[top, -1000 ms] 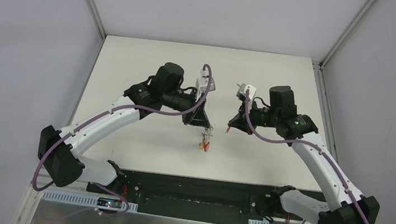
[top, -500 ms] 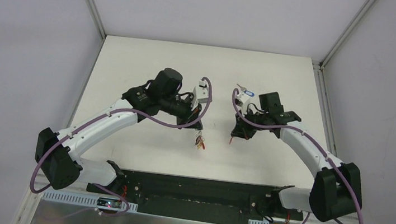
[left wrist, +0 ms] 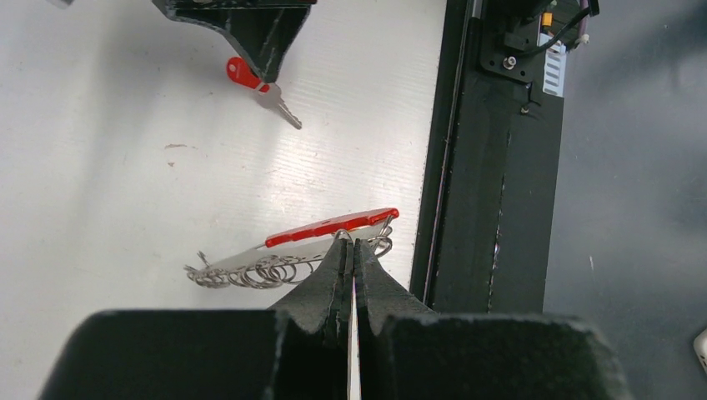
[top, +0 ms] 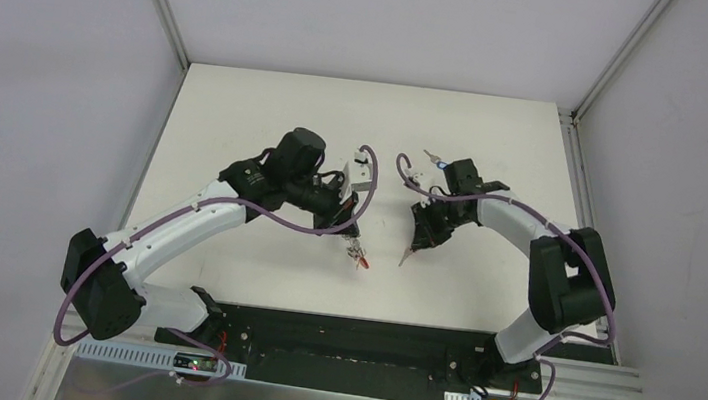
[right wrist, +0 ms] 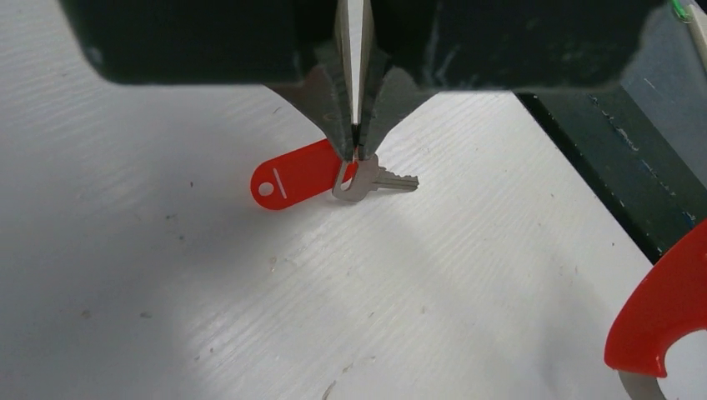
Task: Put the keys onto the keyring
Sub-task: Place the key at the center of the board, then adjust the keyring.
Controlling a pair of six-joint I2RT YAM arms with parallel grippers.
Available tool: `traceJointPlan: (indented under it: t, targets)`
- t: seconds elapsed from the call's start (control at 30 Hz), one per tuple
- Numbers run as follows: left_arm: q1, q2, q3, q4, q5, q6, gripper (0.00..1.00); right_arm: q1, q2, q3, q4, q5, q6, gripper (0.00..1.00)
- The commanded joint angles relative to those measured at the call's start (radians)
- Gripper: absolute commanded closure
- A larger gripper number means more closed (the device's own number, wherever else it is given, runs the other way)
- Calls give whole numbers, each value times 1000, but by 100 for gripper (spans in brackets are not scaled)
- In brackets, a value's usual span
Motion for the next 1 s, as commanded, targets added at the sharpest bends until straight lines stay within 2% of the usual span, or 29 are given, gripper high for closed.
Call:
traceJointPlan:
  t: [0.0,0.3,0.53,0.7,0.83,0.97]
  targets:
    - [-3,-53,-18,54,35,23,100,-5,65,79,-18,22,31,92]
    - [-3,-74,-39,50,31,40,100,-4,126,107,-27,67,25,85]
    - [-2,-80,-30,44,28,51,100,-12,40,112,-33,43,14,74]
    - [10,-79,-17,41,74,62,100,-25,-87,117,-13,-90,-31,64]
    - [32,-63,24,-6,196,117,100,-27,-217,105,13,-327,-97,54]
    - [35,-47,68,-63,291,183,100,-14,-335,81,107,-498,-56,49]
